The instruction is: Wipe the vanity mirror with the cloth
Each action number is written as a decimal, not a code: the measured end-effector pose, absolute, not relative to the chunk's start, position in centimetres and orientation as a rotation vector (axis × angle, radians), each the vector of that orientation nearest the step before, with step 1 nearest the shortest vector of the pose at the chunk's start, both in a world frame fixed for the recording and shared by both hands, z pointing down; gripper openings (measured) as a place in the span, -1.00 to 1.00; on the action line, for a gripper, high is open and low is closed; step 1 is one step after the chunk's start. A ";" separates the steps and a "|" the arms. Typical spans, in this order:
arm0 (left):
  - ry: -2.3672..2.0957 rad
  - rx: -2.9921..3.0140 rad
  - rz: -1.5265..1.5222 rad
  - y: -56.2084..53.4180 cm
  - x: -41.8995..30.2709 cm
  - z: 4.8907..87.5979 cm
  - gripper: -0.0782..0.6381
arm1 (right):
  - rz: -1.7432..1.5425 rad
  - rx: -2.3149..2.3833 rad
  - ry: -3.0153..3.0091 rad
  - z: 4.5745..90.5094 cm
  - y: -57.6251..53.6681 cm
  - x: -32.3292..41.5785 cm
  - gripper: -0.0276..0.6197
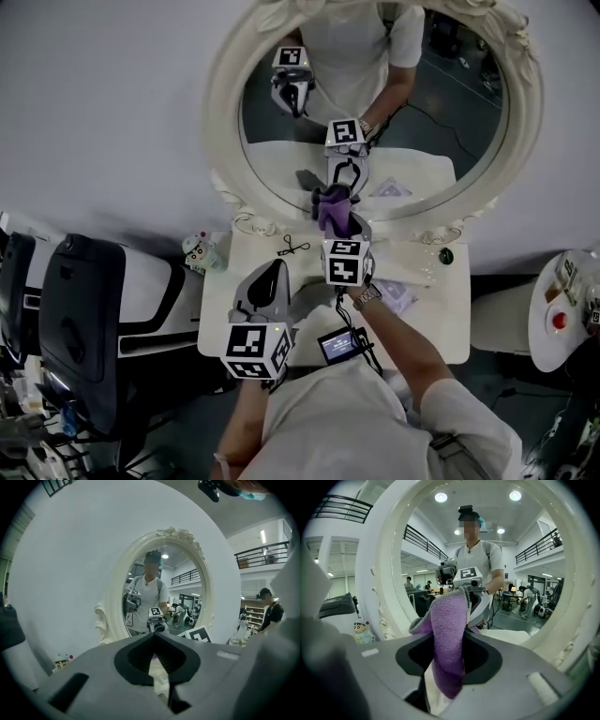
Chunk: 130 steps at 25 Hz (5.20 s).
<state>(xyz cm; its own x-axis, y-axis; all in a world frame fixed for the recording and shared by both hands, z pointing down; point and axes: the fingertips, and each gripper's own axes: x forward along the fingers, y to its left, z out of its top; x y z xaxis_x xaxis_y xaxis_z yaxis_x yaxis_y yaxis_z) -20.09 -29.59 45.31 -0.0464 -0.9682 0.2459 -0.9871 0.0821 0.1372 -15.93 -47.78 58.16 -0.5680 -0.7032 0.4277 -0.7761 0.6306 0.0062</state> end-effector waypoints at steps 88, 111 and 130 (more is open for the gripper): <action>-1.849 2.297 -0.004 -17.0 -10.7 45.0 -0.77 | 0.154 1.428 -2.808 45.3 -27.9 5.7 -0.42; -1.931 2.264 -0.057 12.1 -10.4 50.1 -0.77 | 0.275 1.262 -2.951 44.3 6.0 9.6 -0.42; -1.817 2.417 -0.005 27.6 5.5 47.6 -0.77 | 0.413 1.395 -2.974 46.6 25.7 21.5 -0.43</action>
<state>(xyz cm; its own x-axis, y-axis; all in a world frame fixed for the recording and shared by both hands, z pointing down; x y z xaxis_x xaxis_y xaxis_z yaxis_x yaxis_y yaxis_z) 5.51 27.59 47.57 0.2805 -0.9574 0.0682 -0.9570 -0.2735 0.0963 21.48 25.75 46.56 -0.6331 -0.7726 -0.0470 -0.7305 0.6165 -0.2938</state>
